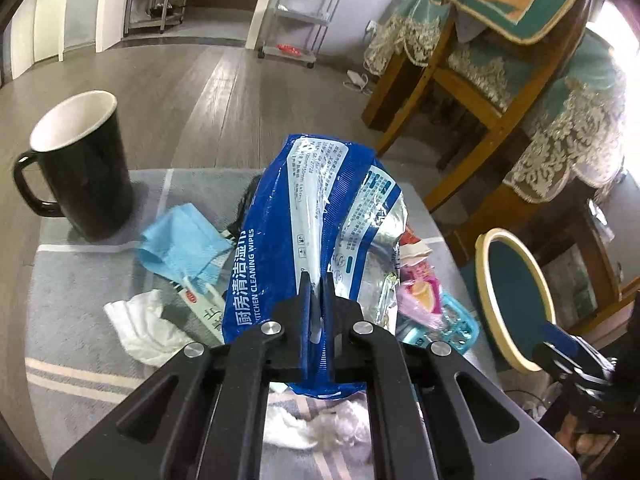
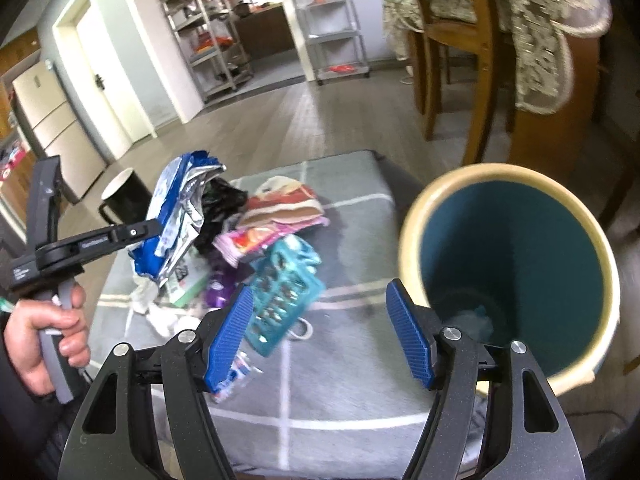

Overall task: Collect trash
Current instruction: 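Grasp the red-and-white paper packet with the right tool, then carry the wipes package and paper packet over the bin and release both, then grasp the pink snack wrapper with the left tool while the right tool grasps the teal blister tray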

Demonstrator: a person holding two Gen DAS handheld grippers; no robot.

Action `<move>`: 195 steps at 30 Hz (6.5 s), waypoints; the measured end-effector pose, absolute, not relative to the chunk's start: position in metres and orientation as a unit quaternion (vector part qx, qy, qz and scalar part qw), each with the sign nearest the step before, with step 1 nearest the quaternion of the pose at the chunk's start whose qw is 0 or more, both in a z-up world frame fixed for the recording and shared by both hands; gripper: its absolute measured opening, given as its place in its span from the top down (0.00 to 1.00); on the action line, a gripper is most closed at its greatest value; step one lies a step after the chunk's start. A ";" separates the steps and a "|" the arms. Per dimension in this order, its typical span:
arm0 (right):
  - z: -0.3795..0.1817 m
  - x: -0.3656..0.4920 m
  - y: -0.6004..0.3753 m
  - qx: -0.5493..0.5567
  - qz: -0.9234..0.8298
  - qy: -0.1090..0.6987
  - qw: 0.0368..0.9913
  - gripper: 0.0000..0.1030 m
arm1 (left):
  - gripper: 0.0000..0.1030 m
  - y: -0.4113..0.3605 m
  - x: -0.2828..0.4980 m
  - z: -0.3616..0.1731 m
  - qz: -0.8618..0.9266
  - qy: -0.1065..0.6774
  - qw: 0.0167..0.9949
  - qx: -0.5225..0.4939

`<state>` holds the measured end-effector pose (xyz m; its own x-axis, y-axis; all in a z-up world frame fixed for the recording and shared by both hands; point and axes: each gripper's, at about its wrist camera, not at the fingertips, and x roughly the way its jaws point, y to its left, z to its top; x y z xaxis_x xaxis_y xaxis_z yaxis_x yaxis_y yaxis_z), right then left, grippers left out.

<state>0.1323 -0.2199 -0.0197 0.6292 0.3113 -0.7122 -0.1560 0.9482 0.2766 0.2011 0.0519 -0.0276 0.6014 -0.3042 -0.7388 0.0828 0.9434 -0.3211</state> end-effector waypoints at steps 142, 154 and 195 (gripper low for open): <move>-0.037 0.102 -0.402 0.271 -0.042 0.397 0.876 0.54 | 0.52 -0.192 0.192 -0.024 -0.278 0.439 0.854 -0.040; -0.033 0.105 -0.393 0.272 -0.032 0.390 0.879 0.49 | 0.48 -0.143 0.181 -0.004 -0.254 0.415 0.872 -0.044; -0.051 0.142 -0.277 0.218 0.121 0.461 0.852 0.42 | 0.47 -0.069 0.198 -0.059 -0.192 0.425 0.873 0.144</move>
